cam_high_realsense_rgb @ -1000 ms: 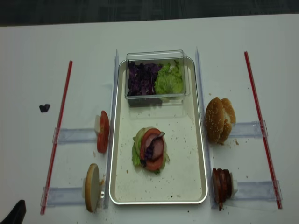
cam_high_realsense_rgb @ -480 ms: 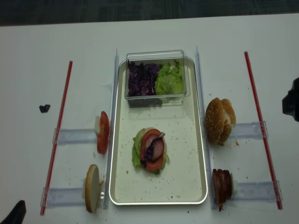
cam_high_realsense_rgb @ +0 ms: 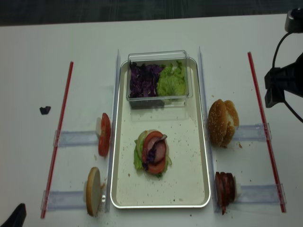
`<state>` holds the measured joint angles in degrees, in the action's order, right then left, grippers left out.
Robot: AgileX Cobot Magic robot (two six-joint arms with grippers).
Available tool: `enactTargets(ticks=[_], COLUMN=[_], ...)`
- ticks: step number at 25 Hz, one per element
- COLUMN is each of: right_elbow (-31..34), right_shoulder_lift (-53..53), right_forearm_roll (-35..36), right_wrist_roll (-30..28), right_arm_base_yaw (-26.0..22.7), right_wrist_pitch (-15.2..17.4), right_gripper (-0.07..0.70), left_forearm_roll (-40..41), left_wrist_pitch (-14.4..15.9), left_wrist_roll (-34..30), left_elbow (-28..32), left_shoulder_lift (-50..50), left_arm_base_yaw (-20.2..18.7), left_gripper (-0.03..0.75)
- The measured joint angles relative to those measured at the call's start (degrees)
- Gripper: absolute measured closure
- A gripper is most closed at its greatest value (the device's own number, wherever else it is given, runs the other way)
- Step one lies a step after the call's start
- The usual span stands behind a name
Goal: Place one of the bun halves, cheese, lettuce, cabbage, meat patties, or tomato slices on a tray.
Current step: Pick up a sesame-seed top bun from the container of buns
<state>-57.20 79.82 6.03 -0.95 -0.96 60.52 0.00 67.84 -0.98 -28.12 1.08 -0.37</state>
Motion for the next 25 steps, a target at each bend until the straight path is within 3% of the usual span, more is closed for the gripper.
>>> enactTargets(ticks=[8, 25], right_elbow=[-4.3, -4.8], right_shoulder_lift=[8.7, 8.8], right_forearm_roll=[0.1, 3.2], right_wrist_roll=[0.0, 0.0], right_arm_base_yaw=[0.0, 0.6], right_wrist_pitch=[-0.6, 2.1], right_gripper=[-0.046, -0.046], left_forearm_roll=[-0.3, 0.0], left_wrist_pitch=[0.0, 0.0], left_wrist_roll=[0.0, 0.0], left_elbow=[0.0, 0.0], left_shoulder_lift=[0.0, 0.0], left_arm_base_yaw=[0.0, 0.0], left_gripper=[0.224, 0.224])
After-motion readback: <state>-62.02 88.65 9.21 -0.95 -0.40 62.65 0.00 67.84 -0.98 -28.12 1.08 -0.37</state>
